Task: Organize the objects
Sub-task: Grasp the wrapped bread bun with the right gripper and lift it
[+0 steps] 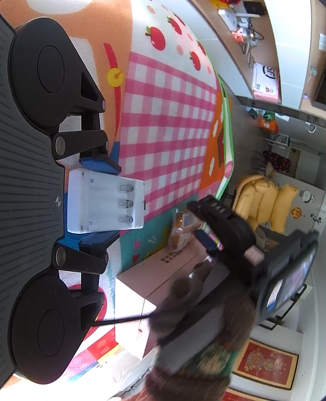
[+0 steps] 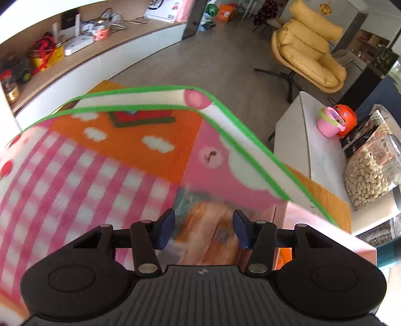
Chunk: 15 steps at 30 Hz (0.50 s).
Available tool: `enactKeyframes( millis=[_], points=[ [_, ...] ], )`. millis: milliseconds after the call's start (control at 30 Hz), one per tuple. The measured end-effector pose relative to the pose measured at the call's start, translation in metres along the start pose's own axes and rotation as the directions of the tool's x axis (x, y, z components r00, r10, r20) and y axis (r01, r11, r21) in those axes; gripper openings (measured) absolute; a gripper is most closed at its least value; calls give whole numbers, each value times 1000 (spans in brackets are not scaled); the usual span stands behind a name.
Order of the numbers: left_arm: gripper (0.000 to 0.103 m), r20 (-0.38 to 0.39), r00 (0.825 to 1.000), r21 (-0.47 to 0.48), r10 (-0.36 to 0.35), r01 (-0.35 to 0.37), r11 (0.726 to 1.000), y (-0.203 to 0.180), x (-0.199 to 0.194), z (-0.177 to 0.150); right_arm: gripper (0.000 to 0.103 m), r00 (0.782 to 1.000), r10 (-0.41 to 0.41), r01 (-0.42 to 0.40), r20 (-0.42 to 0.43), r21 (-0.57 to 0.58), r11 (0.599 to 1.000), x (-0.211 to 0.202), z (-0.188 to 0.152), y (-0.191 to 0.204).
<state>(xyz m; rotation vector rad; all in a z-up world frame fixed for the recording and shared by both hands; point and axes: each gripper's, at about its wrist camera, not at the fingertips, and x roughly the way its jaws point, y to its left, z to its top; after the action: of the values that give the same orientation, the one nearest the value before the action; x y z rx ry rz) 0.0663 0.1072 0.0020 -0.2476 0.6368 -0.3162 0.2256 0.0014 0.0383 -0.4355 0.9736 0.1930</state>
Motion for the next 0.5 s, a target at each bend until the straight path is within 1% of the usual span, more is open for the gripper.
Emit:
enactKeyframes(
  millis=[100,167,200,233,300,367,400,467,500],
  points=[
    [53,4,1000,-5,1,-1,1000,0,-1,0,50,999,53,-53,6,-71,996,-24,-34,16],
    [53,4,1000,-7,5,-5,1000,0,-3,-1,45,991,131,-134,-41,-70,988,-34,-56,19],
    [53,4,1000,-6,9,-9,1000,0,-3,-1,39,987,156,-159,-44,-72,985,-40,-66,20],
    [53,4,1000,-5,14,-14,1000,-1,-4,-2,38,988,152,-154,-26,-92,984,-47,-75,23],
    [53,2,1000,1,24,-24,1000,-3,-5,-2,38,987,157,-158,-16,-110,981,-59,-91,27],
    [53,1,999,9,32,-32,999,-5,-5,-2,38,986,167,-166,-2,-113,980,-69,-101,26],
    [53,1,999,12,36,-36,999,-6,-5,-3,38,987,162,-158,21,-119,980,-76,-102,25],
    [54,1,999,16,41,-41,999,-8,-5,-3,39,989,124,-113,80,-127,985,-85,-98,21],
    [54,1,999,16,41,-41,999,-8,-5,-3,42,990,106,-95,95,-117,989,-87,-92,18]
  ],
)
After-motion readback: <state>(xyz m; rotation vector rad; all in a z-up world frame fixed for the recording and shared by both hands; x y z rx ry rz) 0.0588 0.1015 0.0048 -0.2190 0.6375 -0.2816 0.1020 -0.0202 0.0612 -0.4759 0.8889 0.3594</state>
